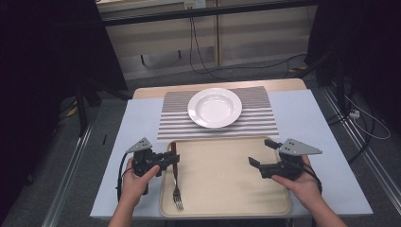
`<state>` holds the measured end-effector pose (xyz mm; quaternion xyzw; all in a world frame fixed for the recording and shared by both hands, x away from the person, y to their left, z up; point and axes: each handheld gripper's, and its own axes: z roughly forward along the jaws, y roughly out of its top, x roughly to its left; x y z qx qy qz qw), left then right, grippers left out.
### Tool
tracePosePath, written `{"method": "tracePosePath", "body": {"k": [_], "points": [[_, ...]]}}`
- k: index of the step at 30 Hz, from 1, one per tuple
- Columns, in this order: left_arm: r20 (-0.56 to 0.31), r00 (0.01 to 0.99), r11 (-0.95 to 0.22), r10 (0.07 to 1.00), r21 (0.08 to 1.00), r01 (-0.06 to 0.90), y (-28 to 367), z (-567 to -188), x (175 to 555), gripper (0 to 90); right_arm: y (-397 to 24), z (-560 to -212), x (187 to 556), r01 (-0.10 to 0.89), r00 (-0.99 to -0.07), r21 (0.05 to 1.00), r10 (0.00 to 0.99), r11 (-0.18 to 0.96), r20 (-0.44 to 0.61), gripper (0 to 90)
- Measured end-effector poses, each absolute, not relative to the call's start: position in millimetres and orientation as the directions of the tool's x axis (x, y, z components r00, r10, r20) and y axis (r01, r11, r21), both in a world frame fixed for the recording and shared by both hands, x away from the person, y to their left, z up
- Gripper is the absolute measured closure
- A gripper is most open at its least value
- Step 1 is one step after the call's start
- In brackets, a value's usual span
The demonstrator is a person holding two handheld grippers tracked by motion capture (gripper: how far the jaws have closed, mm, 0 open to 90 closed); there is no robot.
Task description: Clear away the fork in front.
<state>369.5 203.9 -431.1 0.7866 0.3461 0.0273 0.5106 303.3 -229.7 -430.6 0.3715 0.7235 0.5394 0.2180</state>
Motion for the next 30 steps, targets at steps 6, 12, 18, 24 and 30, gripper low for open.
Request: {"method": "tracePosePath", "body": {"k": [6,12,18,24,30], "points": [[-0.296,0.755,-0.260,0.585,0.813,0.520,204.0,-437.0,369.2,64.0,-230.7,-431.6,302.2,0.305,-0.631,0.942,0.771,0.144,0.087,11.3],[-0.297,0.745,-0.265,0.597,0.804,0.533,204.2,-443.1,368.4,61.9,-230.4,-432.1,302.4,0.309,-0.628,0.940,0.773,0.145,0.087,11.1],[-0.302,0.728,-0.257,0.615,0.796,0.548,205.1,-446.3,368.3,59.8,-230.9,-431.0,301.8,0.306,-0.627,0.941,0.775,0.147,0.083,10.9],[-0.298,0.701,-0.229,0.648,0.802,0.552,210.8,-446.2,364.0,50.9,-236.3,-432.5,297.8,0.317,-0.624,0.934,0.778,0.164,0.075,10.4],[-0.249,0.709,-0.238,0.659,0.826,0.512,223.6,-437.3,350.9,33.6,-254.9,-437.9,287.4,0.349,-0.607,0.921,0.791,0.174,0.081,10.0]]}}
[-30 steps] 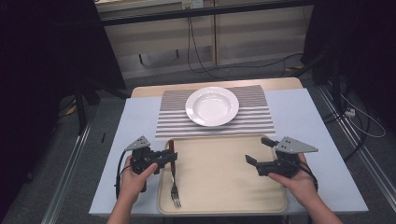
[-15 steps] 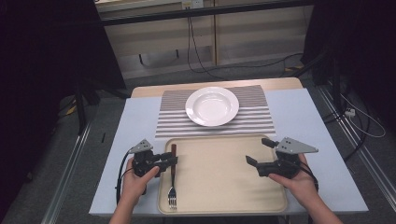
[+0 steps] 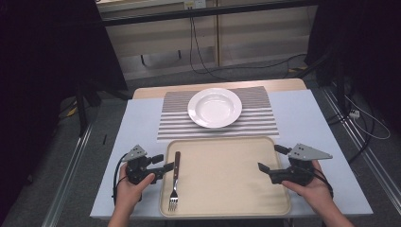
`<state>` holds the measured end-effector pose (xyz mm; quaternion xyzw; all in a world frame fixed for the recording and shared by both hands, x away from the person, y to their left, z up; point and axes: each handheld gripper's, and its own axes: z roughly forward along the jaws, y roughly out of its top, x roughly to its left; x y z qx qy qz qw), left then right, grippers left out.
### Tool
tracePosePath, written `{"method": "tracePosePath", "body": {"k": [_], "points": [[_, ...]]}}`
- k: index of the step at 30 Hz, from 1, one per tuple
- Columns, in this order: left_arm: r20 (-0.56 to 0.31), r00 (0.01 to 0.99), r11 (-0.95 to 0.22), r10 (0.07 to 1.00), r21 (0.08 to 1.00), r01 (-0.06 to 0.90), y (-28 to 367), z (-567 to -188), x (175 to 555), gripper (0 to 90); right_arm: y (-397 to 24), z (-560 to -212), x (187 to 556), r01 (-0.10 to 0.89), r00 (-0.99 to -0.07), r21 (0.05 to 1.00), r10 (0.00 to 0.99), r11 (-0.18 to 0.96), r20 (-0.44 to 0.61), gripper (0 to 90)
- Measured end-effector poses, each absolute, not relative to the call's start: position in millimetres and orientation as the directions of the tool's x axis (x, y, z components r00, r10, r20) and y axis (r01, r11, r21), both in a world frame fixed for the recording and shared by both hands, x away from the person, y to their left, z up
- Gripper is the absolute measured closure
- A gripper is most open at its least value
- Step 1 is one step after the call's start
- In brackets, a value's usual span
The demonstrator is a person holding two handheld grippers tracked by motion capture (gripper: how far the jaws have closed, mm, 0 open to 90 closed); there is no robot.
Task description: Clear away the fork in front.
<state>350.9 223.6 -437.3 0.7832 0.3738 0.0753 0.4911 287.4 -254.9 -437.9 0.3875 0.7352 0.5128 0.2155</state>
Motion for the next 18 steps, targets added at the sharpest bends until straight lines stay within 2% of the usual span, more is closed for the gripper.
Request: {"method": "tracePosePath", "body": {"k": [7,13,15,18], "points": [[-0.208,0.695,-0.237,0.689,0.841,0.486,244.3,-430.9,335.1,23.7,-271.6,-441.1,276.2,0.370,-0.584,0.913,0.807,0.169,0.087,10.0],[-0.238,0.690,-0.194,0.683,0.852,0.486,252.3,-436.4,329.2,17.5,-282.1,-446.1,271.3,0.387,-0.566,0.909,0.818,0.154,0.102,10.1],[-0.218,0.705,-0.213,0.675,0.857,0.469,251.1,-434.5,328.7,16.5,-282.7,-446.4,272.0,0.385,-0.566,0.908,0.819,0.167,0.090,10.1],[-0.233,0.697,-0.171,0.678,0.872,0.458,252.0,-430.5,327.8,13.9,-281.5,-447.6,273.2,0.388,-0.568,0.906,0.818,0.168,0.092,10.0]]}}
